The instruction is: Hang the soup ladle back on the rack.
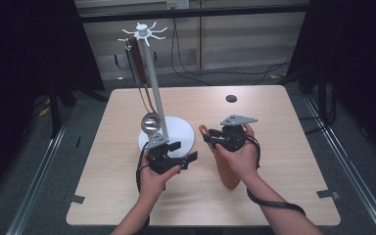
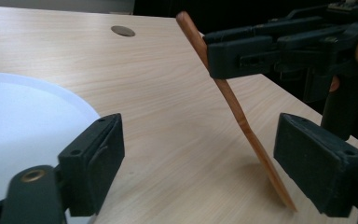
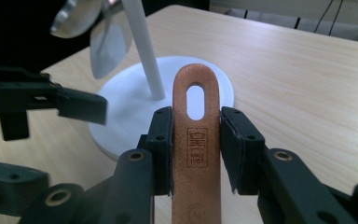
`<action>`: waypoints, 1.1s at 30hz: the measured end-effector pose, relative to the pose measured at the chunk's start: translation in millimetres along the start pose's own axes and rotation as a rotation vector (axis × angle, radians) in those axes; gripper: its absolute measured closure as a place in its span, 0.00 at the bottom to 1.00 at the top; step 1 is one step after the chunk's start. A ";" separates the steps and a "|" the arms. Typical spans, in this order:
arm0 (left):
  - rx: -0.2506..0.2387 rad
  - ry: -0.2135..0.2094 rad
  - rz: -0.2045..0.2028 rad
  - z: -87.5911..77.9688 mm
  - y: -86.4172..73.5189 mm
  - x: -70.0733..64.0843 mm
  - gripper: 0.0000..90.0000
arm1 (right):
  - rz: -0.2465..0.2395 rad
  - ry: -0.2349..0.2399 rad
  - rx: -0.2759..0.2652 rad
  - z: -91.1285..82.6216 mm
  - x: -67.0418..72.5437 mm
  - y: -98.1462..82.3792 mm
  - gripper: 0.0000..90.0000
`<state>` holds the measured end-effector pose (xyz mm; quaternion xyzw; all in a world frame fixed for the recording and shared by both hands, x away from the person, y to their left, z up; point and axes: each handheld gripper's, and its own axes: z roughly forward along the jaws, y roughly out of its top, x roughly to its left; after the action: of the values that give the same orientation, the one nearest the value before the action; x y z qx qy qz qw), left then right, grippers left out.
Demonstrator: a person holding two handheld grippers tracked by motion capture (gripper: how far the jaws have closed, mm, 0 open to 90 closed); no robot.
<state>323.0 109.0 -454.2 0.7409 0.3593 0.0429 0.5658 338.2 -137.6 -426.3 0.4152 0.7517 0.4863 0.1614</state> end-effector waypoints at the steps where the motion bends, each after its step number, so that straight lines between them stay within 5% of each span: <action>1: 0.000 0.002 -0.002 1.2 0.0 -1.3 0.20 | -0.004 0.005 -0.009 -1.3 1.0 0.8 0.74; 11: -0.023 -0.083 -0.019 15.9 2.3 -13.6 0.35 | -0.012 0.024 -0.115 -16.4 10.8 6.4 0.74; 22: -0.068 -0.100 -0.026 28.2 7.8 -26.0 0.63 | 0.009 0.033 -0.174 -24.6 16.9 7.2 0.74; 33: -0.047 -0.071 -0.043 32.4 11.3 -30.9 0.82 | 0.007 0.048 -0.207 -29.5 25.2 11.8 0.74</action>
<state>321.0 63.8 -445.3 0.7206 0.3536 0.0130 0.5963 309.4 -133.3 -398.0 0.3871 0.6998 0.5716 0.1836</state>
